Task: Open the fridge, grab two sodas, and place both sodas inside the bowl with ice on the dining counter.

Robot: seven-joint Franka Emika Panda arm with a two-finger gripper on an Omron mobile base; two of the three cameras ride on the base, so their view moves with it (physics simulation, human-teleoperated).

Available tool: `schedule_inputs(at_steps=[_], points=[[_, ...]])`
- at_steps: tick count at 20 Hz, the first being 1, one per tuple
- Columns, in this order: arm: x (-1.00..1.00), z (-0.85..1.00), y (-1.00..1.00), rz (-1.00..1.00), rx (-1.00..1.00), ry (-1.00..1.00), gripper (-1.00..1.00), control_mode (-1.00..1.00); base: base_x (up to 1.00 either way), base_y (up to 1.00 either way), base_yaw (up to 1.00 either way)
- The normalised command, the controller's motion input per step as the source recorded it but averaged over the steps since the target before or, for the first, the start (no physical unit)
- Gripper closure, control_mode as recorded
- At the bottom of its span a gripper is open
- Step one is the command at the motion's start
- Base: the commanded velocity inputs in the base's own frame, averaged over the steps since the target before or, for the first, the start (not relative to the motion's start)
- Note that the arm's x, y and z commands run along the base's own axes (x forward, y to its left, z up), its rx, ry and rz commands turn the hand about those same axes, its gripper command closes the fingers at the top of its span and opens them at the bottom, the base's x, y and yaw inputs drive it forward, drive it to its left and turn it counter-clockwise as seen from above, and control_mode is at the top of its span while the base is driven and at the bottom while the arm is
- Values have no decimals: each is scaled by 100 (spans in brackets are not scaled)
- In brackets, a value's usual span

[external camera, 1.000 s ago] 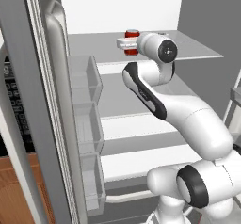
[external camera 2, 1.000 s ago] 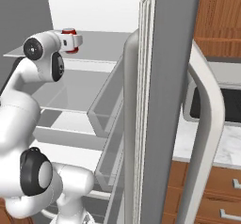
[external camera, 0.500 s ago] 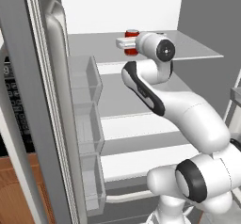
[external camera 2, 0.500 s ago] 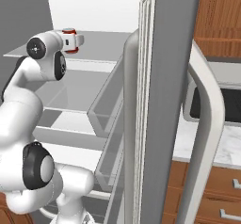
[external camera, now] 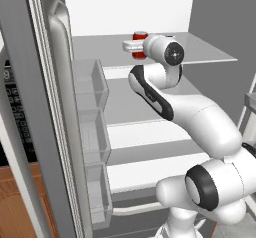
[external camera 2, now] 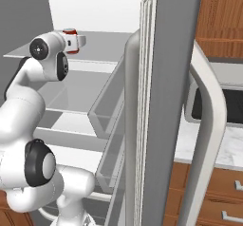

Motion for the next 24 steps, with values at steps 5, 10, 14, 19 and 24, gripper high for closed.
schedule_inputs(at_steps=[5,10,14,19,24], points=[[7,-1,0,0,0,0,-100,-100,0,0,0],[6,0,0,0,1,0,-100,-100,0,0,0],[9,-1,0,0,1,0,-100,-100,0,0,0],[13,-2,0,0,1,0,-100,-100,0,0,0],[18,-4,0,0,0,0,100,-100,0,0,0]])
